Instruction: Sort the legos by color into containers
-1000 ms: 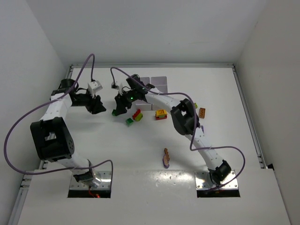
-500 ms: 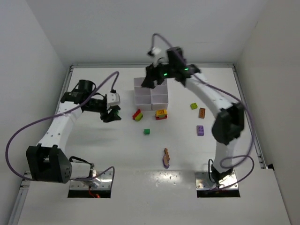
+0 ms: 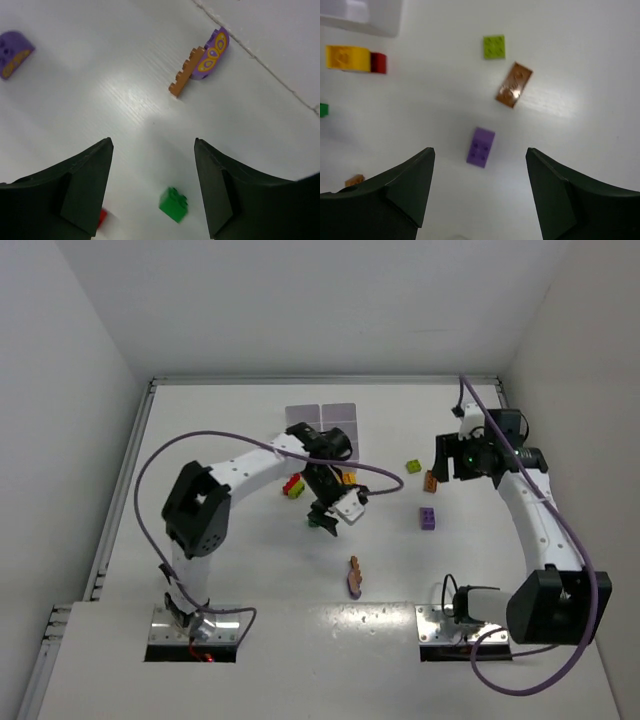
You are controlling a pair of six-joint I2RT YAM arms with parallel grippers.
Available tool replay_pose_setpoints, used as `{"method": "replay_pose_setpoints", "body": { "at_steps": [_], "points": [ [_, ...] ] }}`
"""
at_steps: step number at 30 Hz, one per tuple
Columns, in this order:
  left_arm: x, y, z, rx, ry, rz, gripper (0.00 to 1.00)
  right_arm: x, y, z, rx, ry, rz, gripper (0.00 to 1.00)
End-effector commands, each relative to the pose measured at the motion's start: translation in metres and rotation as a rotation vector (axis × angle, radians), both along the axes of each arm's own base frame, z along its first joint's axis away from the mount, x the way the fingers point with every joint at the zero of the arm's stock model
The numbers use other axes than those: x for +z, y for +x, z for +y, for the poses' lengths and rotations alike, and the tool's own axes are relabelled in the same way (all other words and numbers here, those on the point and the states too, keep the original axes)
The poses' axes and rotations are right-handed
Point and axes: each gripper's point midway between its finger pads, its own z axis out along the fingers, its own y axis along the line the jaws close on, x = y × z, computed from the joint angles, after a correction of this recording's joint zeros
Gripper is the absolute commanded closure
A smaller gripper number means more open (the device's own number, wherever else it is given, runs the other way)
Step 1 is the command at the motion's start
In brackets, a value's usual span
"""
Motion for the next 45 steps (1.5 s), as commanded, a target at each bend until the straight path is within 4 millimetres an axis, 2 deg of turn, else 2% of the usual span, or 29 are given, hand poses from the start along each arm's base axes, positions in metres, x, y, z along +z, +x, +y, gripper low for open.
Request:
{"method": "replay_pose_setpoints", "body": {
  "at_steps": [1, 2, 3, 6, 7, 14, 16, 18, 28, 41, 45],
  "points": [
    [-0.003, -0.021, -0.019, -0.236, -0.033, -0.058, 0.28, 0.01, -0.025, -0.025, -0.058, -0.054, -0.015, 0.26],
    [-0.004, -0.028, -0.03, -0.323, -0.059, -0.113, 0.32, 0.009, -0.028, -0.028, -0.069, -0.054, -0.015, 0.26],
    [-0.015, -0.029, -0.033, -0.355, -0.035, -0.122, 0.41, 0.008, -0.032, -0.035, -0.093, -0.061, -0.009, 0.26],
    [-0.021, -0.039, -0.043, -0.425, -0.057, -0.14, 0.51, 0.016, -0.037, -0.042, -0.122, -0.063, -0.034, 0.26],
    [-0.029, -0.04, -0.039, -0.445, -0.046, -0.14, 0.52, 0.014, -0.039, -0.049, -0.147, -0.07, -0.022, 0.26],
    [-0.058, -0.044, -0.028, -0.533, -0.021, -0.145, 0.54, 0.031, -0.041, -0.06, -0.191, -0.041, -0.056, 0.26],
    [-0.066, -0.043, -0.027, -0.55, -0.014, -0.145, 0.54, 0.041, -0.038, -0.06, -0.196, -0.025, -0.08, 0.26],
    [-0.071, -0.046, -0.03, -0.566, -0.018, -0.147, 0.54, 0.042, -0.036, -0.064, -0.207, -0.025, -0.08, 0.26],
    [-0.098, -0.047, -0.034, -0.577, -0.004, -0.126, 0.53, 0.042, -0.035, -0.076, -0.241, -0.002, -0.075, 0.26],
    [-0.11, -0.064, -0.051, -0.598, -0.02, -0.103, 0.51, 0.03, -0.046, -0.079, -0.213, 0.019, -0.023, 0.26],
    [-0.114, -0.071, -0.056, -0.591, -0.013, -0.088, 0.64, 0.029, -0.048, -0.081, -0.199, 0.014, -0.032, 0.26]
  ]
}}
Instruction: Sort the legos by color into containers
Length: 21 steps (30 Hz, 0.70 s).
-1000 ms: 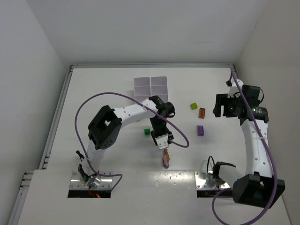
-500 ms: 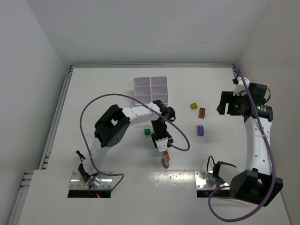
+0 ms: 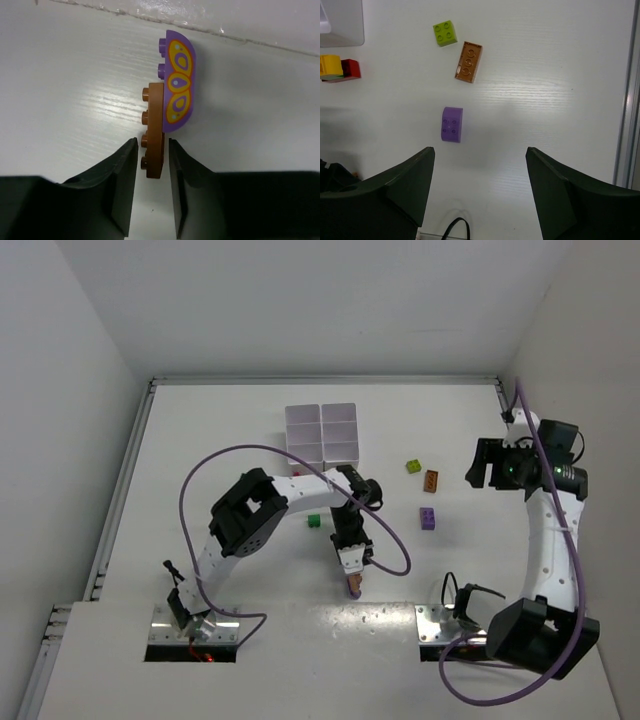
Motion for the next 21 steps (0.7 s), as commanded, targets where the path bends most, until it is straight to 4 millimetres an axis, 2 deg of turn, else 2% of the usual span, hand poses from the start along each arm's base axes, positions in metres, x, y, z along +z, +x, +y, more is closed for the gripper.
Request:
{"method": "replay_pose_setpoints", "body": {
  "at_steps": [1, 2, 5, 8, 9, 10, 12, 13, 14, 15, 16, 17, 19, 21],
  "points": [
    [-0.001, -0.014, -0.012, -0.005, -0.029, 0.047, 0.68, 0.008, 0.001, 0.001, 0.036, -0.006, -0.033, 0.26],
    [-0.003, -0.011, -0.013, 0.024, -0.014, 0.04, 0.77, 0.008, 0.0, 0.003, 0.049, 0.007, -0.033, 0.26],
    [0.0, -0.005, -0.019, 0.107, -0.002, 0.037, 0.94, 0.003, -0.002, 0.011, 0.097, 0.038, -0.023, 0.26],
    [0.009, 0.0, -0.017, 0.19, 0.001, 0.036, 0.99, -0.005, -0.003, 0.028, 0.173, 0.125, 0.005, 0.26],
    [0.008, 0.01, -0.011, 0.286, 0.024, 0.05, 1.0, -0.008, -0.003, 0.034, 0.206, 0.152, 0.013, 0.26],
    [0.024, 0.016, -0.011, 0.34, -0.001, 0.041, 1.0, -0.003, -0.003, 0.048, 0.266, 0.225, 0.0, 0.26],
    [0.039, 0.028, -0.006, 0.472, -0.015, 0.052, 1.0, -0.007, -0.006, 0.07, 0.353, 0.334, 0.037, 0.26],
    [0.039, 0.037, 0.001, 0.608, -0.001, 0.087, 1.0, -0.001, -0.008, 0.087, 0.437, 0.411, 0.013, 0.26],
    [0.065, 0.049, 0.005, 0.685, -0.058, 0.053, 1.0, 0.0, -0.008, 0.1, 0.485, 0.458, 0.016, 0.27],
    [0.066, 0.06, 0.013, 0.837, -0.063, 0.084, 1.0, -0.001, -0.008, 0.112, 0.526, 0.534, 0.032, 0.27],
    [0.074, 0.073, 0.019, 0.933, -0.09, 0.041, 1.0, 0.001, -0.008, 0.122, 0.56, 0.571, 0.046, 0.27],
    [0.106, 0.079, 0.022, 1.004, -0.179, 0.006, 1.0, 0.0, -0.01, 0.141, 0.64, 0.6, 0.065, 0.27],
    [0.118, 0.098, 0.037, 1.205, -0.237, -0.03, 1.0, 0.004, -0.014, 0.166, 0.76, 0.7, 0.109, 0.27],
    [0.146, 0.102, 0.046, 1.299, -0.314, -0.046, 1.0, 0.015, -0.016, 0.196, 0.881, 0.755, 0.119, 0.27]
  ]
}}
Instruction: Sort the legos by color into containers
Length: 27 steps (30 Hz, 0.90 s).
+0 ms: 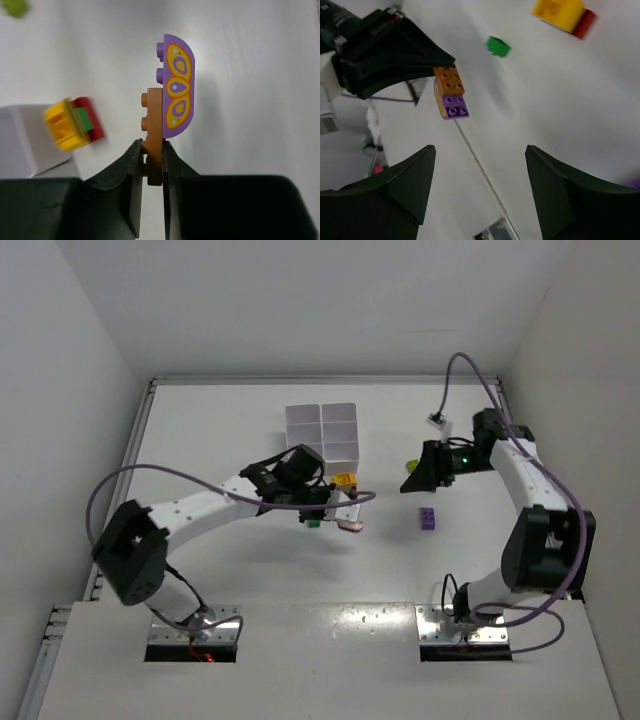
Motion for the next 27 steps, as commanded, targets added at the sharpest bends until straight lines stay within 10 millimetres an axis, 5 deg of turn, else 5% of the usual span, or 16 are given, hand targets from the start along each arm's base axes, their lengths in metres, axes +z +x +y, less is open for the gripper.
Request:
{"method": "replay_pose_setpoints", "body": {
  "at_steps": [1, 7, 11, 15, 27],
  "points": [
    [0.066, 0.029, -0.009, 0.332, -0.205, -0.054, 1.0, 0.041, -0.002, 0.053, 0.215, 0.222, -0.072, 0.27],
    [0.088, 0.042, 0.011, 0.556, -0.247, -0.061, 1.0, 0.052, 0.024, 0.117, 0.408, 0.312, -0.028, 0.2],
    [0.091, 0.045, 0.019, 0.61, -0.255, -0.076, 1.0, 0.06, 0.042, 0.13, 0.429, 0.347, -0.03, 0.18],
    [0.093, 0.05, 0.023, 0.649, -0.264, -0.099, 1.0, 0.056, 0.035, 0.148, 0.483, 0.34, -0.012, 0.18],
    [0.114, 0.068, 0.02, 0.652, -0.338, -0.217, 1.0, 0.017, 0.023, 0.146, 0.467, 0.279, 0.123, 0.15]
  ]
}}
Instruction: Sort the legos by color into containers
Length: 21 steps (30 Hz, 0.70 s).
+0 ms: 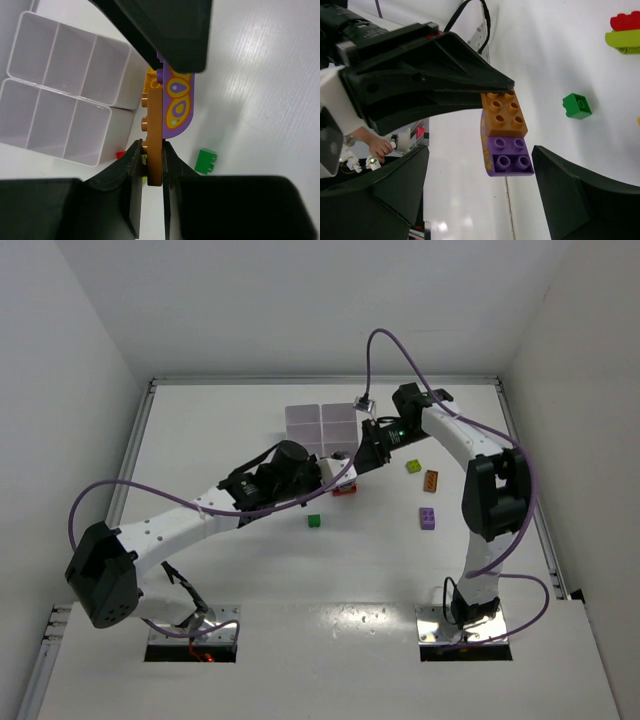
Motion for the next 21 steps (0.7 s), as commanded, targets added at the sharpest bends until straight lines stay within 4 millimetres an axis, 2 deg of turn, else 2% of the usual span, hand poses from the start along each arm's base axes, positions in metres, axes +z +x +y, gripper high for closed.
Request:
{"method": "replay_pose_setpoints", "body": {
  "at_steps": [1, 8, 11, 12, 17, 18, 19, 21],
  "points": [
    [0.037, 0.009, -0.006, 0.013, -0.091, -0.105, 1.0, -0.008, -0.002, -0.001, 0.004, -0.005, 0.019, 0.15],
    [0.046, 0.015, -0.008, 0.009, -0.101, -0.154, 1.0, -0.014, -0.004, 0.004, 0.014, -0.027, 0.028, 0.18],
    [0.042, 0.016, -0.009, 0.005, -0.089, -0.155, 1.0, -0.011, -0.003, 0.005, 0.014, -0.006, 0.032, 0.36],
    [0.042, 0.016, -0.009, 0.005, -0.089, -0.155, 1.0, -0.014, -0.001, 0.006, 0.014, -0.006, 0.032, 0.47],
    [0.041, 0.017, -0.011, 0.005, -0.089, -0.155, 1.0, -0.01, -0.001, 0.007, 0.012, 0.017, 0.025, 0.74],
    [0.041, 0.017, -0.011, 0.005, -0.089, -0.155, 1.0, -0.005, -0.002, 0.008, 0.013, 0.03, 0.019, 0.85],
    [0.041, 0.02, -0.008, 0.028, -0.087, -0.155, 1.0, -0.008, -0.003, 0.007, 0.016, 0.029, 0.021, 0.9],
    [0.035, 0.027, -0.008, 0.063, -0.082, -0.153, 1.0, 0.0, -0.008, 0.006, 0.034, 0.051, -0.031, 0.96]
  ]
}}
